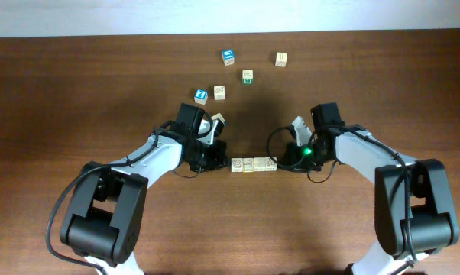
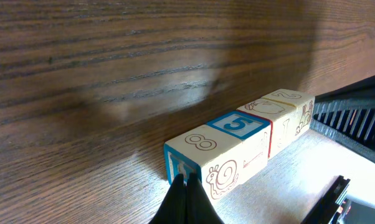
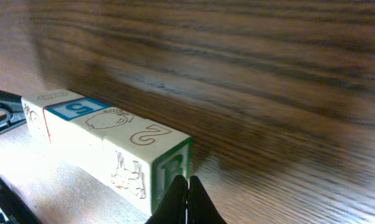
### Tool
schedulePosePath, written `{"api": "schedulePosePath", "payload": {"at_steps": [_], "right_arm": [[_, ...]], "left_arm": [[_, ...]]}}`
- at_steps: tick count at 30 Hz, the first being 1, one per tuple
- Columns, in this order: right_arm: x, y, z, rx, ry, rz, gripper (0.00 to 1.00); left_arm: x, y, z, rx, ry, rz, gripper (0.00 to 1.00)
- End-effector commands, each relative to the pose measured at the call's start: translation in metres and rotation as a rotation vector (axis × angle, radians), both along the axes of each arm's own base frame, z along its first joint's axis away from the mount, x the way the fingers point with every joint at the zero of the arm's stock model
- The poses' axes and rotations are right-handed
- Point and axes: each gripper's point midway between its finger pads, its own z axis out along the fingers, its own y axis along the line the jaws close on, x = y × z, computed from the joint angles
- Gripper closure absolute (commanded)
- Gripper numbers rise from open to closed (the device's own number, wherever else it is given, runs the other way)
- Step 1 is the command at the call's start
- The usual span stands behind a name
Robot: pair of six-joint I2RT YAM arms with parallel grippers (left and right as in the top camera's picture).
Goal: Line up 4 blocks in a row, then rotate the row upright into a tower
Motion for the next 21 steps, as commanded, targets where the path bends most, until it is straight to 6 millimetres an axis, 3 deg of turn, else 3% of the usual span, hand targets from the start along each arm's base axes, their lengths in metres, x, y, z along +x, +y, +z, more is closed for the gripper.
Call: {"api": "schedulePosePath", "payload": {"at_steps": [1,21], "right_arm": [[0.003,-0.009,-0.002,0.001,0.006,-0.03,0.96],[0.0,0.008,0.004,0.058,-0.035,0.055,0.96]], "left_arm": [[0.001,-0.002,0.0,-0.015,-0.006,-0.018,1.0],[0.002,-0.002,0.001,-0.016,-0.007,-0.018,1.0]]}}
